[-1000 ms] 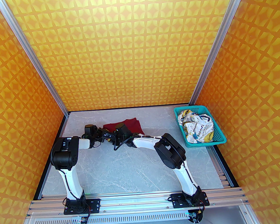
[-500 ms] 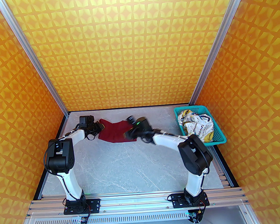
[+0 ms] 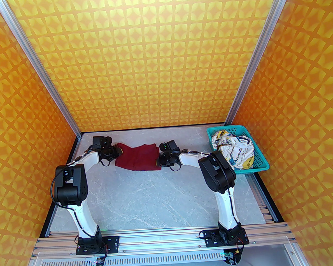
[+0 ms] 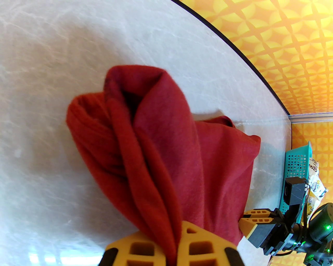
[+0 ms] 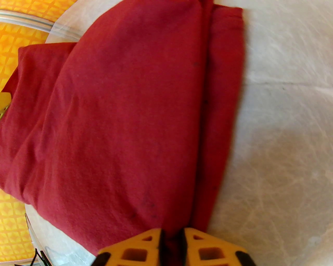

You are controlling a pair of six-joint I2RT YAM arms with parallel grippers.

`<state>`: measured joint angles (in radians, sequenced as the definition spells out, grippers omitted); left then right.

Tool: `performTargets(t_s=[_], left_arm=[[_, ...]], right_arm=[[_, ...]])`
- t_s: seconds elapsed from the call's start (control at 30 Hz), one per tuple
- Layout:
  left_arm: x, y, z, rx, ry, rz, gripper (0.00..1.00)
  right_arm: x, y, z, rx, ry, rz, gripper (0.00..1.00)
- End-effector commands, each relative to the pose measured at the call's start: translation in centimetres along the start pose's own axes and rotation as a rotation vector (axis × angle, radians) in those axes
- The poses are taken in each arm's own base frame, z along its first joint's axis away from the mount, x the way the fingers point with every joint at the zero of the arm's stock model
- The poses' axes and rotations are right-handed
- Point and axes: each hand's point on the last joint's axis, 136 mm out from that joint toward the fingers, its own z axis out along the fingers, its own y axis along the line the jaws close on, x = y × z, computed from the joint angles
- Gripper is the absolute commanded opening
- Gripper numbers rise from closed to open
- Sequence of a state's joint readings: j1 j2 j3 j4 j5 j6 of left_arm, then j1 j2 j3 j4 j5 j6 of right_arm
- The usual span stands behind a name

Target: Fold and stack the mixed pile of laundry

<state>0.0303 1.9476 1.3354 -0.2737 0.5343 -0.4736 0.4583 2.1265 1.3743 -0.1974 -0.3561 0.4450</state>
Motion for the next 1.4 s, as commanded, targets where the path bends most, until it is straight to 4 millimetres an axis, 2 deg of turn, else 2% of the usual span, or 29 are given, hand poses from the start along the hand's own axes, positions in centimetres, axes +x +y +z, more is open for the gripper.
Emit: performTargets(t_s=[0.0,0.1,0.23,0.33,0.4,0.43,0.53,0.67,0.9,1.13,1.37], left_arm=[[-1.8,0.0,-1.9,0.012,-0.028,0.042,0.00],[-2.4,0.8,-2.4,0.001,-0.032,0.057,0.00],[-3.7,2.2,-3.0,-0.019,-0.047,0.079,0.00],[-5.3,3.2,-3.7,-0.034,-0.067,0.094,0.00],[-6.8,4.1,-4.3,-0.054,-0.088,0.126,0.00],[-8.4,4.3,-5.0,-0.076,-0.117,0.156,0.00],[-11.6,6.9,-6.5,-0.176,-0.159,0.212,0.00],[-15.9,10.2,-7.6,-0.271,-0.225,0.229,0.00],[-21.2,14.9,-6.8,-0.328,-0.287,0.254,0.00],[-24.3,19.7,-6.9,-0.361,-0.358,0.159,0.00],[-23.9,23.7,-8.4,-0.438,-0.379,0.029,0.00]], right_arm=[[3.0,-2.9,-0.2,0.131,0.084,0.036,0.17],[2.9,-1.9,-0.9,0.096,0.084,0.031,0.26],[0.0,1.4,-3.7,-0.005,-0.013,0.031,0.42],[-2.3,3.9,-6.8,-0.069,-0.100,0.015,0.44],[-3.3,4.5,-8.7,-0.070,-0.145,-0.002,0.44],[-3.7,4.8,-9.7,-0.065,-0.167,-0.016,0.44],[-4.0,4.4,-12.1,-0.021,-0.209,-0.045,0.44],[-3.3,2.6,-14.0,0.070,-0.225,-0.083,0.44],[-2.5,0.2,-15.8,0.188,-0.218,-0.131,0.44],[-2.7,-0.7,-16.8,0.257,-0.228,-0.151,0.44],[-2.5,-1.5,-15.8,0.273,-0.219,-0.121,0.44]])
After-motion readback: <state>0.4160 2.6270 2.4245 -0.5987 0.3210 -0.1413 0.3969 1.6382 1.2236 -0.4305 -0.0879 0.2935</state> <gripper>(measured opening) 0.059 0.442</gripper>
